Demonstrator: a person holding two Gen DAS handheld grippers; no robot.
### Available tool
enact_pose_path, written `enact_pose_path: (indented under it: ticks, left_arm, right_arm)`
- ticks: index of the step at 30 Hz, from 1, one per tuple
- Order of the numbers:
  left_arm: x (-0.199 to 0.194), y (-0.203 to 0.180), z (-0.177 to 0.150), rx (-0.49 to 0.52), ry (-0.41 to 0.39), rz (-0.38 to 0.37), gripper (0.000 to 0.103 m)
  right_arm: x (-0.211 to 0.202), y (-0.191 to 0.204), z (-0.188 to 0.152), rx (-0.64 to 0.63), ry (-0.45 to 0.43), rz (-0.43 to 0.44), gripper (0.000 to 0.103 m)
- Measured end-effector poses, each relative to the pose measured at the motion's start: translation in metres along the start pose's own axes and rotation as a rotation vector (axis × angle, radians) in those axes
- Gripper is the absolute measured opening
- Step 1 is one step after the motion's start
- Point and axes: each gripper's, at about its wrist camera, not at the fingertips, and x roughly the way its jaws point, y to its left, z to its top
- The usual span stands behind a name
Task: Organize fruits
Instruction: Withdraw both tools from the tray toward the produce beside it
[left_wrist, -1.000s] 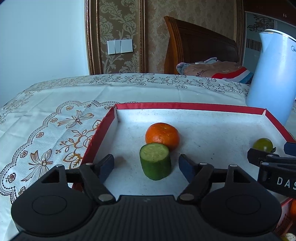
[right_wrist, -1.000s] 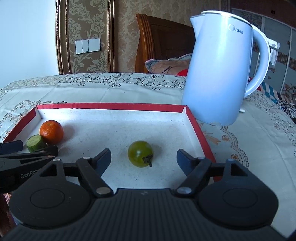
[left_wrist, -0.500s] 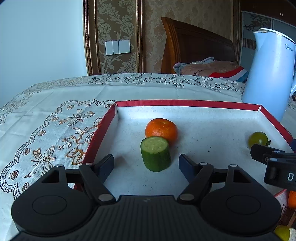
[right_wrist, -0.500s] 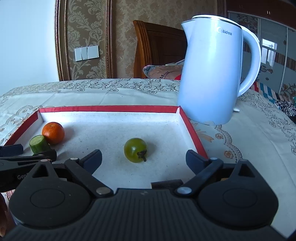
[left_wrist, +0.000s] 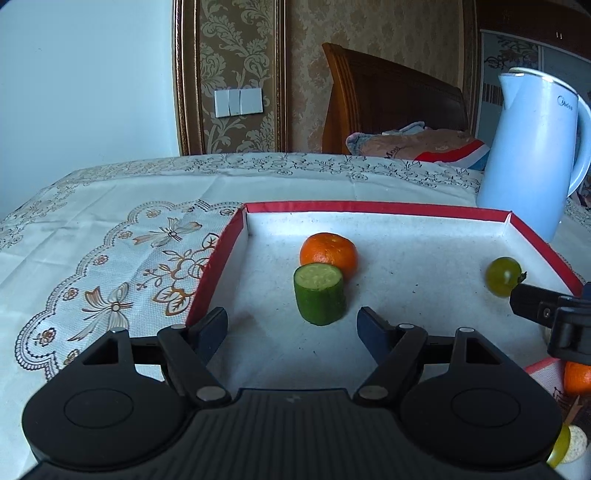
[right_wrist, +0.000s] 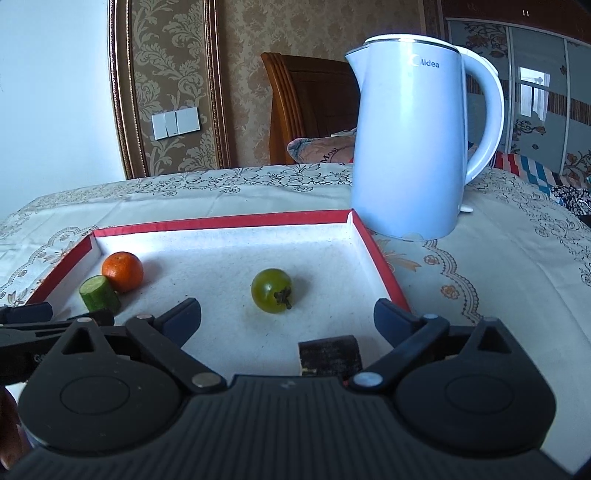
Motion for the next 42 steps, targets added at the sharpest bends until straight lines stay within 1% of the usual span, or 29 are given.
enact_pose_path:
  ticks: [5, 8, 14, 22, 30, 36, 40, 42]
  left_arm:
    - [-0.015, 0.002, -0.004, 0.009, -0.033, -0.004, 0.077]
    - [-0.015, 0.002, -0.005, 0.014, -0.024, -0.008, 0.081]
    - [-0.017, 0.002, -0.009, 0.027, -0.021, -0.001, 0.081]
    - [-0.04, 0.009, -0.018, 0.003, -0.038, -0.053, 0.081]
    - [-0.053, 0.001, -0.024, 0.058, -0.098, -0.026, 0.081]
    - [-0.06, 0.01, -0.027, 0.034, -0.098, -0.026, 0.081]
    - [-0.07, 0.02, -0.032, 0.001, -0.096, -0.062, 0.081]
    - [-0.075, 0.023, -0.034, -0.007, -0.103, -0.093, 0.081]
  right_arm:
    - [-0.014, -0.001, -0.008, 0.002, -0.013, 0.025, 0.102]
    - [-0.019, 0.001, -0.012, -0.01, -0.027, 0.027, 0.103]
    - [-0.02, 0.002, -0.013, -0.023, -0.038, 0.014, 0.103]
    - [-0.032, -0.003, -0.02, 0.007, -0.049, 0.038, 0.103]
    - [-0.039, -0.004, -0.025, 0.008, -0.051, 0.045, 0.103]
    - [-0.042, -0.01, -0.028, 0.039, -0.051, 0.046, 0.103]
    - [-0.05, -0.019, -0.031, 0.074, -0.065, 0.063, 0.103]
    - [-0.056, -0.025, -0.033, 0.096, -0.075, 0.075, 0.103]
